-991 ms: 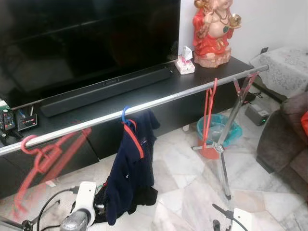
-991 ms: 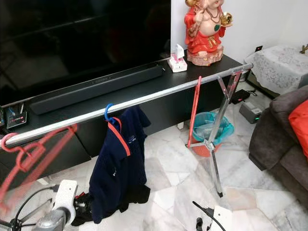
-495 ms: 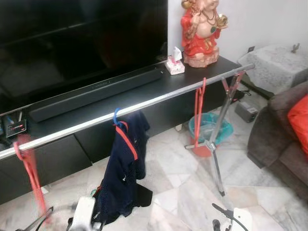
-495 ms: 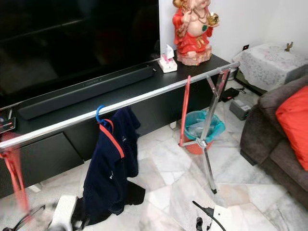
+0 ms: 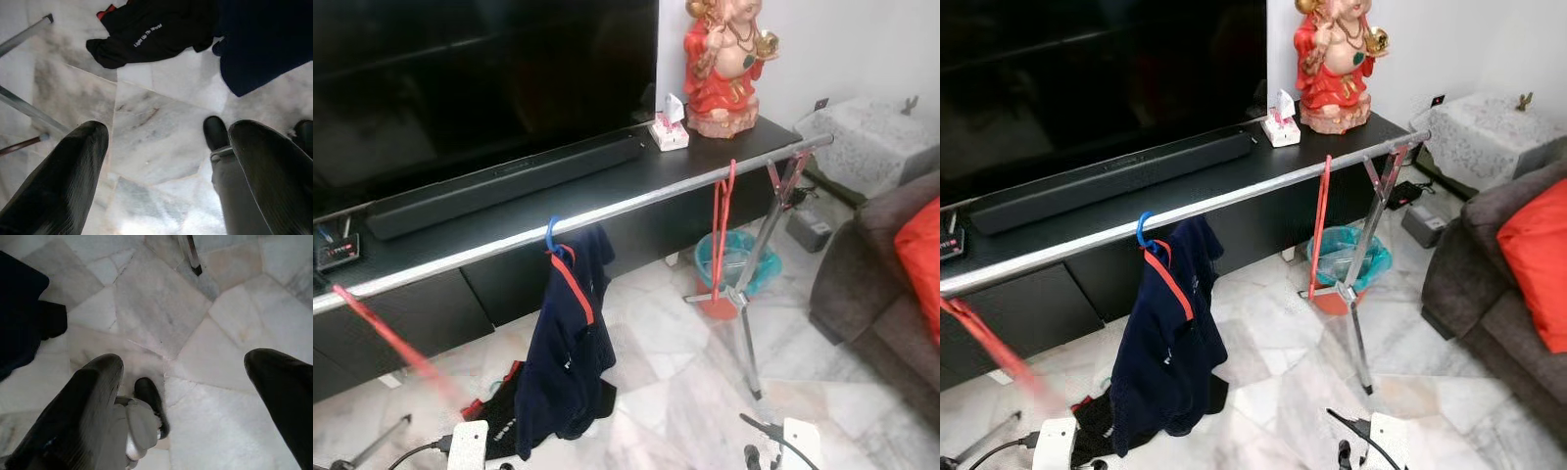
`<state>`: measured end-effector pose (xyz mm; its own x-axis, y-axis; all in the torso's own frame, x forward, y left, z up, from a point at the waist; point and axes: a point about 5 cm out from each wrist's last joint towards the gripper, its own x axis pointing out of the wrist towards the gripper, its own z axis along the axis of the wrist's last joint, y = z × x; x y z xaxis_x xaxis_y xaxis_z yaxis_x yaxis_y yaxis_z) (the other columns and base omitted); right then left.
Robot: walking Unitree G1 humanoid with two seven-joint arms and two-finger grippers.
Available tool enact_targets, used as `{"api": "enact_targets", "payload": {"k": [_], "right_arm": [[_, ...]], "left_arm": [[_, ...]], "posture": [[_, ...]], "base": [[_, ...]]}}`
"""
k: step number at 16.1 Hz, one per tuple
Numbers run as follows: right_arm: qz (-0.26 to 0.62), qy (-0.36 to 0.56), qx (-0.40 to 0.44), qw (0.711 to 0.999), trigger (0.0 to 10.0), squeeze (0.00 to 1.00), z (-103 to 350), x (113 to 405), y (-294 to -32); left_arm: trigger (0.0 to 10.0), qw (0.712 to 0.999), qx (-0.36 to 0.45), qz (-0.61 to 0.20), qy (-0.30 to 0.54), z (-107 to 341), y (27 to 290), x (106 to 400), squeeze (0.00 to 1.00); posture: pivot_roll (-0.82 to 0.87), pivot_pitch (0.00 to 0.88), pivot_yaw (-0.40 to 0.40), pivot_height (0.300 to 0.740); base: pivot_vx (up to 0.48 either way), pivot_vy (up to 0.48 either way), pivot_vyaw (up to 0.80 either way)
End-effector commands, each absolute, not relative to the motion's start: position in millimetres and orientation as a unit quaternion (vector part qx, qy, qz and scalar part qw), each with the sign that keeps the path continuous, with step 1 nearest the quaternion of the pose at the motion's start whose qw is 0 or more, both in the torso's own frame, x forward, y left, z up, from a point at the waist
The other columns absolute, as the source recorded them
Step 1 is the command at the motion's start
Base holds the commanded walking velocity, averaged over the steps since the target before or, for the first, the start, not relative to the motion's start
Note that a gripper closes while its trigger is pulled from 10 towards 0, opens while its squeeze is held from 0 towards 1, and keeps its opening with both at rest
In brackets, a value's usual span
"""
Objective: Hang hanger
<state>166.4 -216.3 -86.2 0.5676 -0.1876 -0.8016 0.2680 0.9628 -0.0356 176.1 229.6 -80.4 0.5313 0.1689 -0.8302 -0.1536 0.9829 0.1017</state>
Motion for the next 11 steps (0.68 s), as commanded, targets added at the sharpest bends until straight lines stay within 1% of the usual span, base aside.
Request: {"api": "enact_targets", "payload": {"k": [1, 5, 11], "right_arm": [[-0.108, 0.453, 0.027, 0.884, 10.0, 0.00, -85.8, 169.0, -213.8], [-0.089, 0.450, 0.005, 0.888, 10.0, 0.00, -83.9, 172.6, -214.7], [-0.056, 0.455, -0.008, 0.889, 10.0, 0.00, -85.4, 174.7, -201.7]], "left_arm": [[10.0, 0.868, 0.002, 0.105, 0.485, -82.0, 230.3, 173.2, 0.00], [10.0, 0.871, 0.002, 0.096, 0.482, -80.7, 230.0, 176.1, 0.00], [10.0, 0.867, 0.012, 0.106, 0.487, -78.9, 241.7, 173.8, 0.00]], "posture": [[-0.26, 0.000, 0.032, 0.740], [-0.21, 0.000, 0.031, 0.740], [-0.14, 0.000, 0.029, 0.740]], "base": [[0.000, 0.000, 0.00], [0.000, 0.000, 0.00], [0.000, 0.000, 0.00]]}}
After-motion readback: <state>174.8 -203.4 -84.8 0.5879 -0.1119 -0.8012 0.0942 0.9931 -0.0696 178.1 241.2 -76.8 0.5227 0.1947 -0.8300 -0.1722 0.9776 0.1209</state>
